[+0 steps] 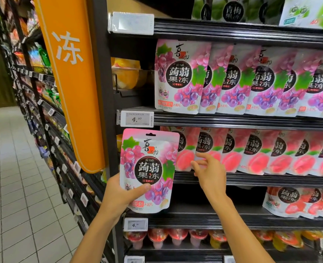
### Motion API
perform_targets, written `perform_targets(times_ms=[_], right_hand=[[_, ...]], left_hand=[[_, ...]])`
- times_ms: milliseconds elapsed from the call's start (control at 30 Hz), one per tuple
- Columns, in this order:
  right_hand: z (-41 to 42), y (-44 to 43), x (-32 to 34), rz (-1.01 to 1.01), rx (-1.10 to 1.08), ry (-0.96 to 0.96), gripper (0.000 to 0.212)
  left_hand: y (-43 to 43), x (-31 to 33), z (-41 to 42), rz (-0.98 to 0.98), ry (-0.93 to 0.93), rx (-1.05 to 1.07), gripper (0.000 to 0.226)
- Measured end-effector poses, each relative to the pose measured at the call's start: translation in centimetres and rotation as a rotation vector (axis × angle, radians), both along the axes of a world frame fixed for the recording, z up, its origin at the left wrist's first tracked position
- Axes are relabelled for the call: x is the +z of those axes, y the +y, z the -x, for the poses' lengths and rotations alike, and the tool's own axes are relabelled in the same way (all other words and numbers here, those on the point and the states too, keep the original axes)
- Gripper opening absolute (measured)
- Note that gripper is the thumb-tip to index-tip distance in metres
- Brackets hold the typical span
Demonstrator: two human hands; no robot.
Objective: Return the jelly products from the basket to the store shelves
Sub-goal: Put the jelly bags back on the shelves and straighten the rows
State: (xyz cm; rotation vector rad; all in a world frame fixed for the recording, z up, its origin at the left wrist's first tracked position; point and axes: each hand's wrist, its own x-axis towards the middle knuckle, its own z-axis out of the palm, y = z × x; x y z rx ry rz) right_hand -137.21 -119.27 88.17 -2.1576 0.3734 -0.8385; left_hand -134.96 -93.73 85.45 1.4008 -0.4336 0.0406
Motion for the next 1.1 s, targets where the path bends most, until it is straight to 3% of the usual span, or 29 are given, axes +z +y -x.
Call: perform_targets(times_ms=[133,200,267,333,400,600,733,933,1100], right_hand=[[2.1,0.4,1.9,0.015,0.001,-0.089,0.025],[3.3,1.0,3.4,-0.130,0.166,-0.158,0.015],[4.6,2.1,5.3,-0.290,0.451,-0.119,0.023],[5.5,3.2,6.8,-0.304,0.647,-0.056,0.030],[5.7,4.0,8.2,-0.293,0.716,-0.102,0.018],[4.3,4.6,12.7,-0.447,0.649,-0.252,0.026],[2.4,4.8,15.5,-0.478,0.557,-0.251,0.055],[-0.4,6.3,18.8,-0.439,0.561,-0.311,0.028],[-2.0,7.6,20.2,-0.437,0.564,-0.299,0.017]], left_hand=[[-0.9,1.7,0.4,0.001,-0.035,-0.017,0.064],[-1.3,2.9,0.6,0.007,-0.058,-0.032,0.061],[-1.8,4.4,0.9,0.019,-0.087,-0.045,0.054],[-2.3,6.4,1.1,0.039,-0.111,-0.047,0.053],[-2.7,8.6,1.1,0.044,-0.138,-0.031,0.053],[-3.3,14.7,0.6,0.068,-0.188,0.062,0.047],[-2.8,16.9,0.4,0.090,-0.327,0.251,0.035],[-2.5,16.1,0.7,-0.272,-0.712,0.513,0.038],[-2.6,16.4,0.6,-0.388,-0.679,0.547,0.047]])
